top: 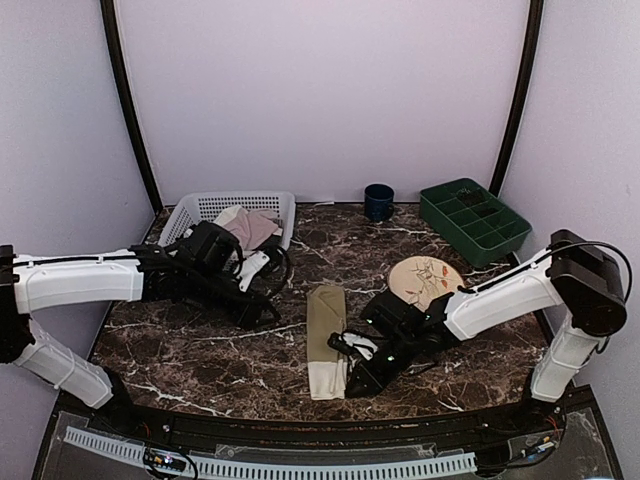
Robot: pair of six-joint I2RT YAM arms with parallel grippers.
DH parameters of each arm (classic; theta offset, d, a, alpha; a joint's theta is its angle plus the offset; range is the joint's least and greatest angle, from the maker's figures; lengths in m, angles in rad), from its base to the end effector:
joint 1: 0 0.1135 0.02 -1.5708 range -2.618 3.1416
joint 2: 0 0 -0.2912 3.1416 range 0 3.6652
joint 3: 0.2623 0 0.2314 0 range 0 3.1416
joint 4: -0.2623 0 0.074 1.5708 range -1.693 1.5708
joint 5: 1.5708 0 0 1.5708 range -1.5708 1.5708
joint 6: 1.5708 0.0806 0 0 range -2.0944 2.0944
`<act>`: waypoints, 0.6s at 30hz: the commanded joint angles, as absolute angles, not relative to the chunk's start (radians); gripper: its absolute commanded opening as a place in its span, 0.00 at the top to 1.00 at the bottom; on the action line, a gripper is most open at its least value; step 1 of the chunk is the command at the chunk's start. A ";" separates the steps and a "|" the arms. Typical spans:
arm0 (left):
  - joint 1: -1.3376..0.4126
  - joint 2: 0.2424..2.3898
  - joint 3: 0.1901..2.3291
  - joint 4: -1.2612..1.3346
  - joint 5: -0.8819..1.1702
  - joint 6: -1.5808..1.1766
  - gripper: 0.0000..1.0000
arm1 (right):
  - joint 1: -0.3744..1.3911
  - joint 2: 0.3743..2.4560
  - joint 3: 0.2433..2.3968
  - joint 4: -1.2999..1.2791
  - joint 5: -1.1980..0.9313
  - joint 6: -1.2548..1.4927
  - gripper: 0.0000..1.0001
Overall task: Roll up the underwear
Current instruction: Adjust the underwear at the center of the board, then pick up the underwear from the center of the board.
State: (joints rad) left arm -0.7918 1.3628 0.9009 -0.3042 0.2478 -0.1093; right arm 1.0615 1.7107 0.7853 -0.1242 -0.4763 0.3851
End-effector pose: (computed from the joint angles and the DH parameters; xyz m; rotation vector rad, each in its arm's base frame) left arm 0.1941 -0.2247 0.2471 0.9321 2.2407 -0.7208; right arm 0.1216 0.2935 0.1331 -1.1324 2.6574 1.0333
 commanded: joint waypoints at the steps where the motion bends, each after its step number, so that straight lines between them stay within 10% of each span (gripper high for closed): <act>1: -0.928 1.285 0.787 -0.262 0.267 0.002 0.53 | 1.056 1.616 0.734 -0.245 -0.383 0.500 0.92; 18: -1.158 1.434 0.658 0.135 0.244 0.309 0.52 | 1.010 1.743 0.974 -0.096 -0.443 0.520 0.82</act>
State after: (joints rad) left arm -1.1290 1.3563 0.6193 0.0502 0.2481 0.2222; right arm 1.0168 1.6917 0.9222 -0.1493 -0.4339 0.5114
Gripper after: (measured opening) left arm 0.476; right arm 0.179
